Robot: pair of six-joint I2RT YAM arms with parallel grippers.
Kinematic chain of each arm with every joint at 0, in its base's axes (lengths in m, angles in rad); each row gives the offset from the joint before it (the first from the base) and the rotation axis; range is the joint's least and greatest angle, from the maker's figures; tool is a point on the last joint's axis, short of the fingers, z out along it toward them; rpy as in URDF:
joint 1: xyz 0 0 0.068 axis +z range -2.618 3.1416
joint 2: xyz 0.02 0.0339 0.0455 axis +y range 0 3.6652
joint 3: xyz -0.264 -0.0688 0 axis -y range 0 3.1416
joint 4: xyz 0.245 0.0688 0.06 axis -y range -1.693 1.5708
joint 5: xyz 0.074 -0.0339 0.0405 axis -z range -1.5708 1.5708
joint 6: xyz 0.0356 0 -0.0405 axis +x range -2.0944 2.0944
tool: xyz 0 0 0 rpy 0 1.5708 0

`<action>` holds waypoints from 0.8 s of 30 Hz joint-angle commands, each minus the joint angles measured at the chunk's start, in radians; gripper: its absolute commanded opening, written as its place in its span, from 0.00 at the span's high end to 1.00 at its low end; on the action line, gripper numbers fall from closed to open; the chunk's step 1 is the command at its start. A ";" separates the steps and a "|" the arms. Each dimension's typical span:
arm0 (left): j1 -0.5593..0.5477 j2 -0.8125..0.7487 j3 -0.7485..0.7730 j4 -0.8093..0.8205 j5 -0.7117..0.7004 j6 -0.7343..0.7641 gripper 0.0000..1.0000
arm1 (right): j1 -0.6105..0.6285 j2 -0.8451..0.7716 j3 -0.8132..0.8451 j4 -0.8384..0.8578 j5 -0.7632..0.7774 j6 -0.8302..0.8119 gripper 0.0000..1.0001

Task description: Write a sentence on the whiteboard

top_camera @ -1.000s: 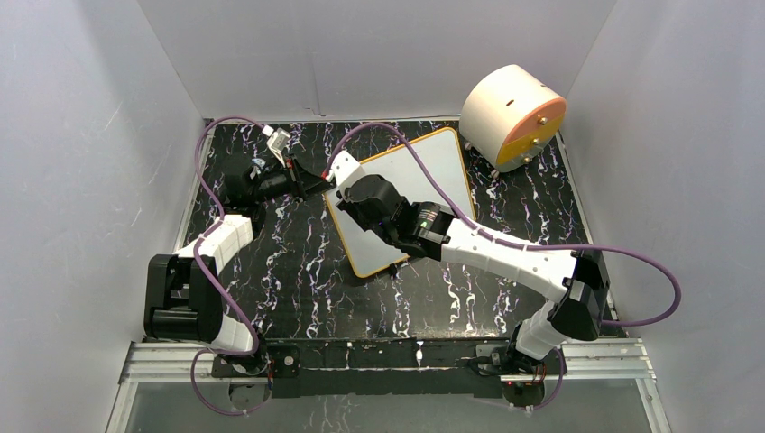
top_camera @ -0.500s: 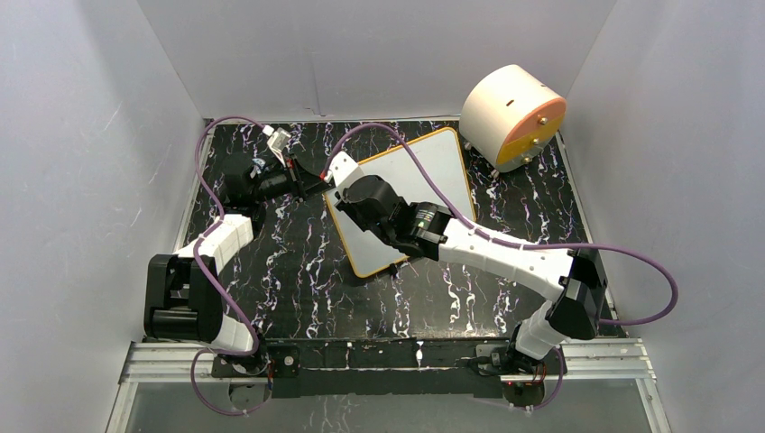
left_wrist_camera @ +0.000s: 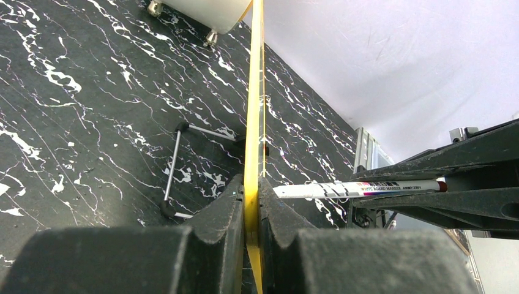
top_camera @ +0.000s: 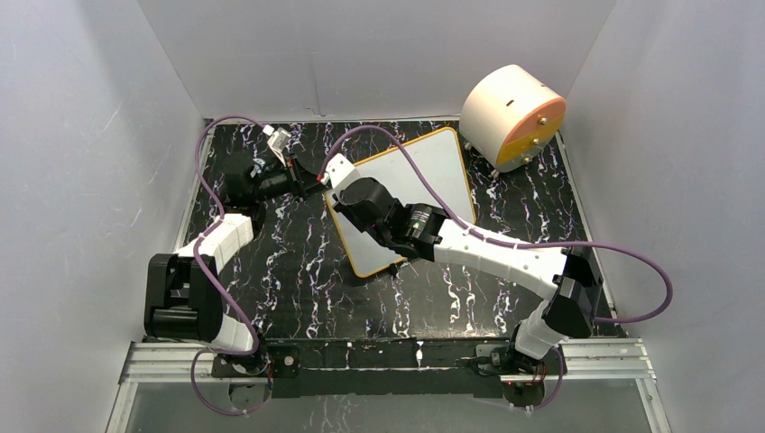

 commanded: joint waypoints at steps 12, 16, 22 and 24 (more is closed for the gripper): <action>-0.039 0.026 -0.001 -0.097 0.041 0.040 1.00 | 0.004 0.014 0.040 0.082 0.007 -0.003 1.00; -0.041 0.026 0.000 -0.103 0.040 0.044 1.00 | 0.003 0.014 0.039 0.091 0.002 -0.008 1.00; -0.041 0.027 0.002 -0.108 0.039 0.048 1.00 | 0.004 0.008 0.029 0.108 -0.020 -0.012 1.00; -0.041 0.027 0.002 -0.111 0.039 0.049 1.00 | 0.004 0.010 0.030 0.106 -0.028 -0.015 1.00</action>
